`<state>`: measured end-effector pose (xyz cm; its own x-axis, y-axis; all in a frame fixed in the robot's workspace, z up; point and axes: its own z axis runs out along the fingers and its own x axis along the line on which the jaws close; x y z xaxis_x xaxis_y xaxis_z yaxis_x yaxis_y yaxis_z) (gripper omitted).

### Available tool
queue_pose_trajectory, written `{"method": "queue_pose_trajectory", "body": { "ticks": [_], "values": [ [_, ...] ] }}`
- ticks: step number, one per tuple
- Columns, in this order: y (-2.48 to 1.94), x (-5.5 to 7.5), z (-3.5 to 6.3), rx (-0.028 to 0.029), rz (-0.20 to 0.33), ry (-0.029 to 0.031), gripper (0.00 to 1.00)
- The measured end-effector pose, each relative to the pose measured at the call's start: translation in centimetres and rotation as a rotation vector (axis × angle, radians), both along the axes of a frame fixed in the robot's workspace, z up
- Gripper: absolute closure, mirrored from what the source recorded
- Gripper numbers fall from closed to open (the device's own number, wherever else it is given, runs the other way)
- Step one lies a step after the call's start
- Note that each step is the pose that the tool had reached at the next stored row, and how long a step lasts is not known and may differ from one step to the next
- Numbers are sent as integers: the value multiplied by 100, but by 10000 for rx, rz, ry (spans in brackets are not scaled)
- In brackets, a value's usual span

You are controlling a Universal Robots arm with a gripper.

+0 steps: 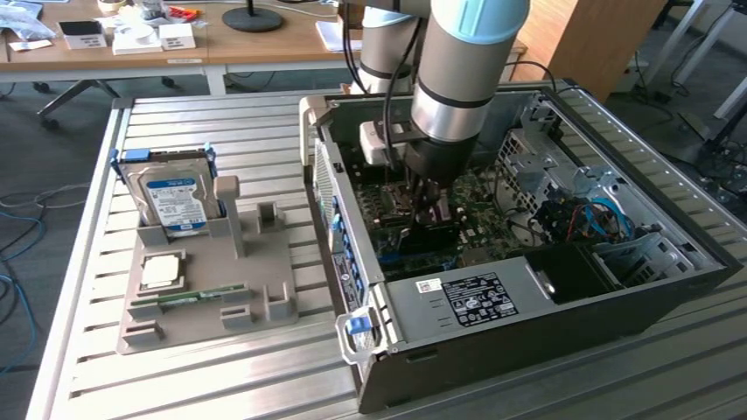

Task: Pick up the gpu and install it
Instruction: 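Press down on the gpu until it lock into place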

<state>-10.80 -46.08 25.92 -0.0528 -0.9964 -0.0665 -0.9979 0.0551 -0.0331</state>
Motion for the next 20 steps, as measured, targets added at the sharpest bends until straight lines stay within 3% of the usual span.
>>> {"method": "queue_pose_trajectory", "body": {
  "ticks": [11, 14, 20],
  "values": [
    [3, -1, 31, 31, -6, -13, 89],
    [1, 2, 117, 11, -2, -6, 89],
    [1, 2, 401, 8, -3, -5, 89]
  ]
}}
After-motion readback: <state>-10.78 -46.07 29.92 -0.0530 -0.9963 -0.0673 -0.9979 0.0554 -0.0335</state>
